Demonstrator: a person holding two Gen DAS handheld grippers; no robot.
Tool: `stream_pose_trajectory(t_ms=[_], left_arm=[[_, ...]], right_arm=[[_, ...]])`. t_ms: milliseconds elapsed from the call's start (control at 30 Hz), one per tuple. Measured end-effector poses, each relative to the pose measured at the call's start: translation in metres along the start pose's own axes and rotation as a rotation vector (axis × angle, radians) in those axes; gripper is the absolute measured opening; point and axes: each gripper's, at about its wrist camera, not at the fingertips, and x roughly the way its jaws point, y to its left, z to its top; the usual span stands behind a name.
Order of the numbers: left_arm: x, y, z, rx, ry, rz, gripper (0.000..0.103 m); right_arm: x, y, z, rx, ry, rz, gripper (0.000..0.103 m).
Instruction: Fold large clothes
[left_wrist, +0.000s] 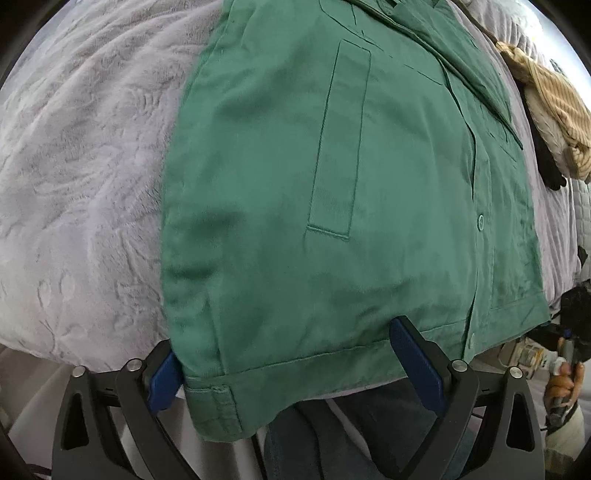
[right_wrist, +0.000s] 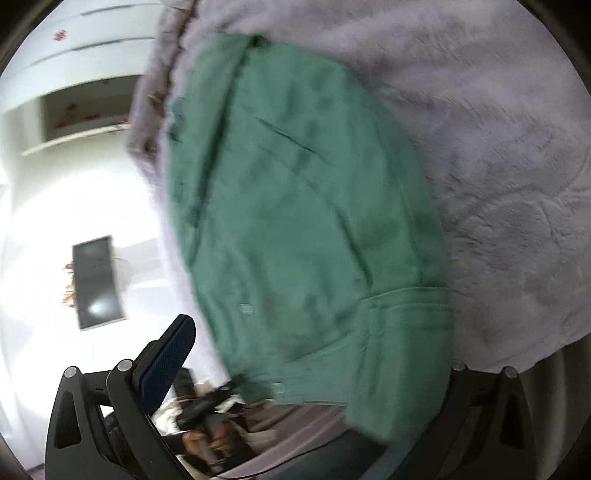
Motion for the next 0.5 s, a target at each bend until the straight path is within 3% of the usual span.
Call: stream_pose_trajectory(t_ms=[167, 233, 300, 333, 367, 400, 500], left_arm=[[-0.004, -0.004, -0.003, 0.010, -0.009, 0.003, 0.097], [-0.007, -0.004, -0.003, -0.006, -0.020, 0.016, 0.079], [-0.009, -0.002, -0.004, 0.002, -0.021, 0.048, 0.053], [-0.012, -0.001, -0.004, 0.008, -0.022, 0.043, 0.047], [-0.016, -0.001, -0.003, 0.016, -0.024, 0.024, 0.035], [-0.020, -0.001, -0.003, 0.018, -0.025, 0.003, 0.022], [-0.034, 0.000, 0.001, 0.000, -0.021, -0.077, 0.017]], right_arm=[[0.005, -0.001, -0.006, 0.005, 0.013, 0.003, 0.103], [0.007, 0.005, -0.006, -0.005, 0.016, -0.028, 0.100], [0.008, 0.009, -0.004, 0.008, 0.019, -0.077, 0.068], [0.010, 0.008, -0.002, 0.033, 0.033, -0.112, 0.026], [0.011, 0.008, 0.000, 0.052, 0.039, -0.110, 0.007], [0.012, 0.010, 0.001, 0.059, 0.036, -0.091, 0.007], [0.006, 0.028, 0.006, 0.012, 0.045, 0.001, 0.007]])
